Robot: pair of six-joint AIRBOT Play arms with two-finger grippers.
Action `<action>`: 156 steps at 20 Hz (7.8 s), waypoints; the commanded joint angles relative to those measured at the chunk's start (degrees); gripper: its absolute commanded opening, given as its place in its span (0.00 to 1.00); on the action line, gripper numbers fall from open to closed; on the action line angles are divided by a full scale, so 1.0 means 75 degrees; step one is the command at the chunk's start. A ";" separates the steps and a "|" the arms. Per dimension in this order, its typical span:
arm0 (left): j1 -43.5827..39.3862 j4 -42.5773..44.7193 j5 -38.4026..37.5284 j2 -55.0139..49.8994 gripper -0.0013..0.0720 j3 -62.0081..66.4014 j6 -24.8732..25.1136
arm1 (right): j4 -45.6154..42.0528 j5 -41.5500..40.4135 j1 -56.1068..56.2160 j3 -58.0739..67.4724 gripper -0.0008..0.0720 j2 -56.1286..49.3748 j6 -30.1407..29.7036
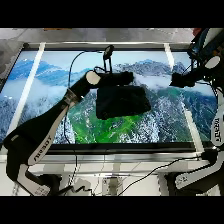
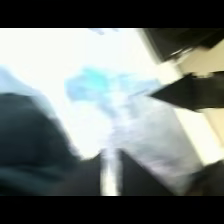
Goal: Fold the clothes and pants, and hang the long-sleeved shirts on hangers.
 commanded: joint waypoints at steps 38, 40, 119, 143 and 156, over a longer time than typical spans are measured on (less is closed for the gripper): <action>-0.0023 0.2037 -0.4179 0.0050 0.04 0.0026 0.0729 | 0.6391 -0.0734 0.2279 -0.0659 0.08 -0.3144 -0.1037; 0.0035 0.2092 -0.4124 0.0181 0.04 0.0026 0.0734 | 0.6493 -0.0807 0.2436 -0.0262 0.04 -0.3095 -0.1361; 0.0382 0.3765 -0.3110 0.3917 0.04 0.0026 0.0796 | -0.2562 -0.0175 0.3136 -0.1000 0.04 0.2465 0.0933; 0.0382 0.3765 -0.3112 0.3917 0.04 0.0026 0.0796 | -0.2538 -0.0187 0.3139 -0.1000 0.04 0.2465 0.0933; 0.0382 0.3765 -0.3112 0.3917 0.04 0.0026 0.0796 | -0.2538 -0.0187 0.3139 -0.1000 0.04 0.2465 0.0933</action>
